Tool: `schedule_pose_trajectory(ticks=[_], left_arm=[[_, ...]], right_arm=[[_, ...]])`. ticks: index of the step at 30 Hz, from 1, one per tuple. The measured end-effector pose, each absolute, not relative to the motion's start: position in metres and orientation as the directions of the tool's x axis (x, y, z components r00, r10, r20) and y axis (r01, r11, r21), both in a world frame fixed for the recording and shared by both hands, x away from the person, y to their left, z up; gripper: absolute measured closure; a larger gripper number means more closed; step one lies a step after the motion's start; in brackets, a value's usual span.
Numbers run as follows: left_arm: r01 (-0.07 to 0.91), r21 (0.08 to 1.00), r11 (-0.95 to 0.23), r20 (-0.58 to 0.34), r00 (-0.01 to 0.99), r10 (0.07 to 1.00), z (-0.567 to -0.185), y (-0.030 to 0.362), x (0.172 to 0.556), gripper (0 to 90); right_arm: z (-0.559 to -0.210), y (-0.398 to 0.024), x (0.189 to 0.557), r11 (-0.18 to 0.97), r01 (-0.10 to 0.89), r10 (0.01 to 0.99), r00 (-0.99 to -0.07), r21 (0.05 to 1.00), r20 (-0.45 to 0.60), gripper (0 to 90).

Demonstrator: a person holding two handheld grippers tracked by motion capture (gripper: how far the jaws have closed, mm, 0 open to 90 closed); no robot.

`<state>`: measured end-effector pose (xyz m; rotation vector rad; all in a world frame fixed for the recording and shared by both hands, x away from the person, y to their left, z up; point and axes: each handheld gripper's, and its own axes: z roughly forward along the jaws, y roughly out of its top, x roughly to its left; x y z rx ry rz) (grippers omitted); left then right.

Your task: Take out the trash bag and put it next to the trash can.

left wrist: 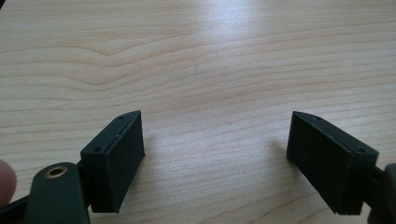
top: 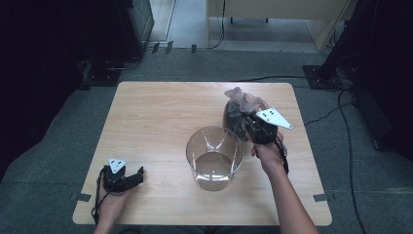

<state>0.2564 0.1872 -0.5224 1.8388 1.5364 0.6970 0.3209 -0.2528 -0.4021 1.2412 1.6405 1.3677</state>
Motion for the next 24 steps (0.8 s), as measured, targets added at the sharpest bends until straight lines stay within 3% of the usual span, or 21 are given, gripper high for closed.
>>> schedule_pose_trajectory(ticks=[5,13,21,24], left_arm=[[0.647,0.753,-0.119,0.001,0.179,0.984,-0.522,0.187,0.256,18.4],[0.648,0.752,-0.120,0.001,0.182,0.983,-0.522,0.187,0.256,18.4],[0.648,0.752,-0.121,0.001,0.182,0.983,-0.522,0.187,0.256,18.5],[0.648,0.752,-0.120,0.000,0.181,0.983,-0.522,0.187,0.256,18.5]], right_arm=[[-0.415,-0.248,0.322,0.040,0.254,0.917,-0.392,0.966,0.065,89.7],[-0.428,-0.255,0.318,0.068,0.291,0.916,-0.397,0.954,0.056,84.5],[-0.432,-0.267,0.310,0.091,0.291,0.901,-0.431,0.952,0.046,67.6],[-0.434,-0.274,0.307,0.076,0.300,0.895,-0.441,0.951,0.068,56.8]])
